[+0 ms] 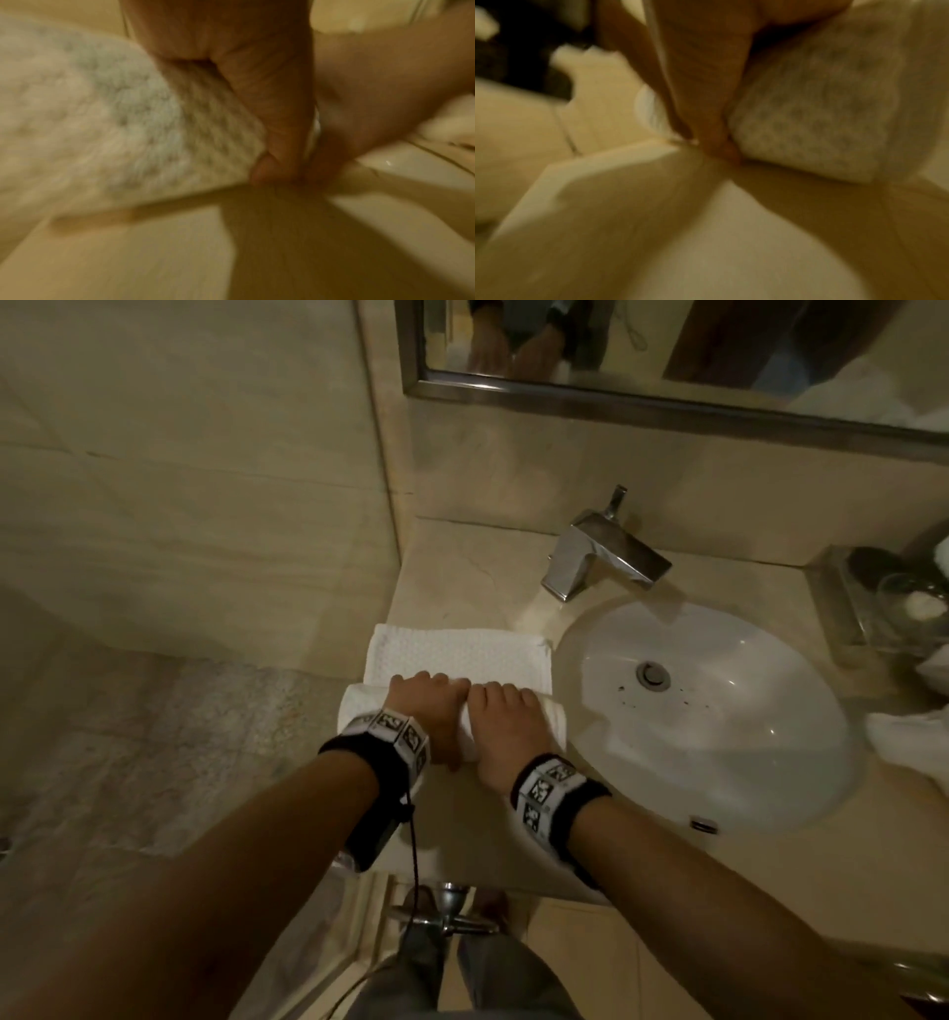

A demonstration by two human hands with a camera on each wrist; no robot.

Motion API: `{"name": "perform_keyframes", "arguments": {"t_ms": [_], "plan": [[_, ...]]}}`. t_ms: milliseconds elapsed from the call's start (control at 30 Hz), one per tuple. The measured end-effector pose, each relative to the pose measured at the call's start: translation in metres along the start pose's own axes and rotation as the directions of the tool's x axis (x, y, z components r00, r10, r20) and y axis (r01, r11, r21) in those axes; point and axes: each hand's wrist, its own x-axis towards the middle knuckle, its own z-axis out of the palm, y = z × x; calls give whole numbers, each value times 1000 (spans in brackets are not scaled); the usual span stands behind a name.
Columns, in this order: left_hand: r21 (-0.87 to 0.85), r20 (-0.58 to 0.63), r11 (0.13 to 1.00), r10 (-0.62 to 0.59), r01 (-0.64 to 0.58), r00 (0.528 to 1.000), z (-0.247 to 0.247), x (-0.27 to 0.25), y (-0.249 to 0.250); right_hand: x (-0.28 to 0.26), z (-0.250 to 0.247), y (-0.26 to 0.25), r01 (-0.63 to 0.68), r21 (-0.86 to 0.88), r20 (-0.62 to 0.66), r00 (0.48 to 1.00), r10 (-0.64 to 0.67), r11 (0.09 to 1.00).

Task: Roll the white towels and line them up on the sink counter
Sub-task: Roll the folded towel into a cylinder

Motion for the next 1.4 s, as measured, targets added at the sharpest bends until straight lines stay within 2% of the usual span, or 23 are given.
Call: {"name": "perform_keyframes", "arguments": {"t_ms": [67,100,233,300,367,433,500,567,633,700,767,833,900,1033,1100,1133,1200,1267,1300,1400], "plan": [[-8,41,1000,-1,1,999,-4,2,0,1,1,-1,-3,11,-33,999,4,1000],[0,26,1000,-2,2,1000,-3,0,0,4,-3,2,9,30,-5,1000,-9,1000],[89,-184,994,76,-60,980,18,-19,-1,18,-24,19,12,129,255,966,-45,992],[149,-235,986,107,-73,966,26,-25,-2,20,-27,22,-4,125,321,946,-36,992],[146,-208,987,91,-61,974,26,-25,0,16,-24,20,10,103,281,959,-39,995],[103,-143,993,74,-59,987,17,-17,1,7,-14,16,58,13,144,988,-59,998],[55,-19,996,73,-72,997,4,-7,-1,-4,-1,12,74,-75,-2,997,-75,994],[19,85,996,83,-84,993,-4,-1,-3,-8,4,9,56,-99,-40,997,-60,994],[23,67,994,101,-103,993,-4,-3,-5,-1,-1,11,53,-72,21,998,-52,996],[84,-54,987,143,-138,988,5,-10,-6,11,-12,15,29,21,146,989,-32,999],[143,-169,976,187,-163,968,17,-15,-7,20,-22,20,-33,110,287,958,0,993],[128,-171,980,173,-152,970,18,-15,-5,23,-26,22,-52,125,343,939,6,991],[79,-88,989,136,-129,987,10,-6,-2,18,-25,19,-56,117,287,958,20,991],[-22,170,995,99,-97,981,-16,19,-5,2,-9,5,-17,-49,16,1000,18,999],[-58,194,995,88,-78,977,-20,21,-5,6,-8,7,-10,-30,-14,1000,10,999],[-59,171,996,79,-69,982,-20,17,-4,10,-11,9,2,-7,9,1000,-2,1000],[-4,23,996,85,-85,996,-11,5,-3,20,-20,15,24,33,66,997,-26,999],[71,-146,988,143,-134,979,-1,-6,-5,24,-33,20,27,112,129,991,-42,993],[96,-187,985,158,-142,970,2,-9,-6,24,-38,22,14,156,163,986,-39,988],[78,-147,991,117,-107,982,-5,-4,-5,25,-42,20,-14,176,197,980,-21,984]]}}
